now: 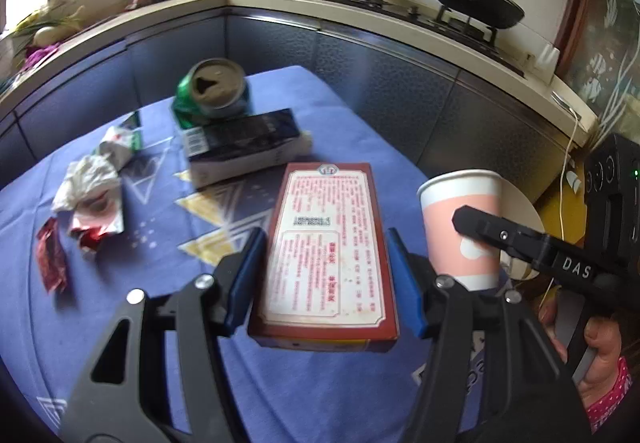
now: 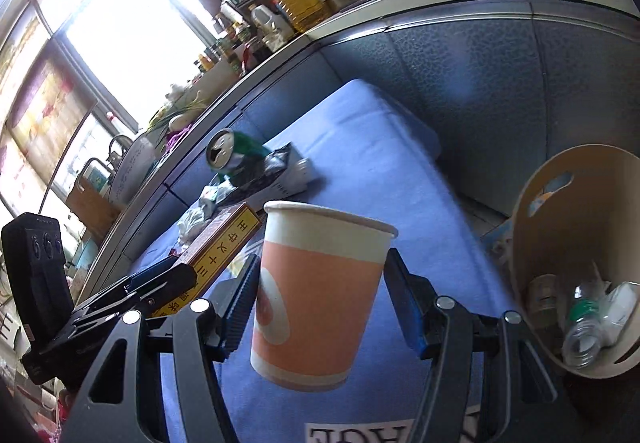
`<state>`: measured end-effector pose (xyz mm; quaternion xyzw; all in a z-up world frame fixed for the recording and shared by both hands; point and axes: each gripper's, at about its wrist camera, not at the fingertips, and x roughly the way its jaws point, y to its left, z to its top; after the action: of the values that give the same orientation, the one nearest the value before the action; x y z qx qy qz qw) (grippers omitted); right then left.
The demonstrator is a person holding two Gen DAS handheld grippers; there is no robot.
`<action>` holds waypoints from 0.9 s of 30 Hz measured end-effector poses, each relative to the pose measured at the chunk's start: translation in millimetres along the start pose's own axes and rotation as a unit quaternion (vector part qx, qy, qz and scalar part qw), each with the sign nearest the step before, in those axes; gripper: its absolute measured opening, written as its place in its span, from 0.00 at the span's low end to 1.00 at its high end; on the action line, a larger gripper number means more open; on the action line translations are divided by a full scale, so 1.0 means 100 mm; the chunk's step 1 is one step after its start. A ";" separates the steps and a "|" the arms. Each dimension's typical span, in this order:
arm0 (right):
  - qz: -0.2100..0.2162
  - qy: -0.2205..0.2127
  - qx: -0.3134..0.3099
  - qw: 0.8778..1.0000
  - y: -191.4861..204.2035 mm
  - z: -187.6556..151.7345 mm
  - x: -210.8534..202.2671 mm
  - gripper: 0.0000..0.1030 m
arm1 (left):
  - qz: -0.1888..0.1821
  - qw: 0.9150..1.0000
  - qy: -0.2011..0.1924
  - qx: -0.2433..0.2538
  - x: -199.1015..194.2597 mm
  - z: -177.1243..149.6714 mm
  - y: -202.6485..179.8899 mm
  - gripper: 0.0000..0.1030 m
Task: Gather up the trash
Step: 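Carry the box and pink cup to the beige bin and open both tools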
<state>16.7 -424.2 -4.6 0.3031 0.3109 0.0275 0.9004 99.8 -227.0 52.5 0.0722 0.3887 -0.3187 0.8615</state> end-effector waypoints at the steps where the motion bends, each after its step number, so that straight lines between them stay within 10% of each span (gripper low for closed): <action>1: -0.008 -0.008 0.007 1.000 -0.12 0.03 -0.07 0.60 | -0.008 1.000 0.002 0.010 0.06 0.05 -0.12 0.56; 13: -0.120 -0.060 0.061 0.989 -1.31 0.12 -0.64 0.61 | -0.100 0.989 0.050 0.098 0.87 0.37 -1.44 0.56; 27: -0.157 -0.059 0.089 0.982 -1.79 -0.02 -0.61 0.72 | -0.102 0.982 0.115 0.108 1.49 0.24 -1.99 0.68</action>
<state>-58.3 -583.7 -73.3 0.3306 0.3021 -0.1604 0.8796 67.9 -465.7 -12.9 0.1613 0.4539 -0.4347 0.7609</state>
